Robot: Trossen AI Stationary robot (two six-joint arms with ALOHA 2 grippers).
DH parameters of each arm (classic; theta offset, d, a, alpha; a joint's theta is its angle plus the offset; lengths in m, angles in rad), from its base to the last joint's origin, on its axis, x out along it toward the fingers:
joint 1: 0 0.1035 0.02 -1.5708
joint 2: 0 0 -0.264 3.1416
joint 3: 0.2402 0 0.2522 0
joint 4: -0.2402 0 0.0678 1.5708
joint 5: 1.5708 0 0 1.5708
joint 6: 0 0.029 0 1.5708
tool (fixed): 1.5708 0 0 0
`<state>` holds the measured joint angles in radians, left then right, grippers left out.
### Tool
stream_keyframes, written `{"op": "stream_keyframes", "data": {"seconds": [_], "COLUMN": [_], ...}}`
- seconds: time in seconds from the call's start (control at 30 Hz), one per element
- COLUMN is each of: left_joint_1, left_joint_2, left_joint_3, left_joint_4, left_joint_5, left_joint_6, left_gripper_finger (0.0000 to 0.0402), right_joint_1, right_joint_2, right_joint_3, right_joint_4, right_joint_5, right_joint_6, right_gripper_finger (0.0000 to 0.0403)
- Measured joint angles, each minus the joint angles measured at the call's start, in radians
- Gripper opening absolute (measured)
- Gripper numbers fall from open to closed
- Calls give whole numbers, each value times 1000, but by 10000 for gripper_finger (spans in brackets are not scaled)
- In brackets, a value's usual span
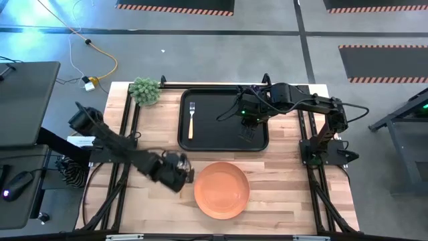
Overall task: Pick and place plate/cup/fork/spoon on tray
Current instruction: Put the orange spoon to the right of the fork on the black serving tray
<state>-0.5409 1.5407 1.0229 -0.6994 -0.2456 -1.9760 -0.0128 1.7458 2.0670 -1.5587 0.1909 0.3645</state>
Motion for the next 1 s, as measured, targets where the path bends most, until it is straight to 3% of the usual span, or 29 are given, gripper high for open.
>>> {"op": "stream_keyframes", "data": {"seconds": [0.2,0.57,1.0], "left_joint_1": [183,532,847], "left_joint_2": [-59,-82,-38], "left_joint_3": [1,1,2], "left_joint_4": [-1,13,88], "left_joint_5": [5,125,267], "left_joint_6": [220,594,856], "left_gripper_finger": [39,39,39], "right_joint_1": [0,0,-20], "right_joint_2": [0,0,0], "right_joint_3": [0,0,0], "right_joint_4": [0,8,15], "right_joint_5": [0,1,1], "right_joint_6": [0,1,55], "right_gripper_finger": [80,80,80]}}
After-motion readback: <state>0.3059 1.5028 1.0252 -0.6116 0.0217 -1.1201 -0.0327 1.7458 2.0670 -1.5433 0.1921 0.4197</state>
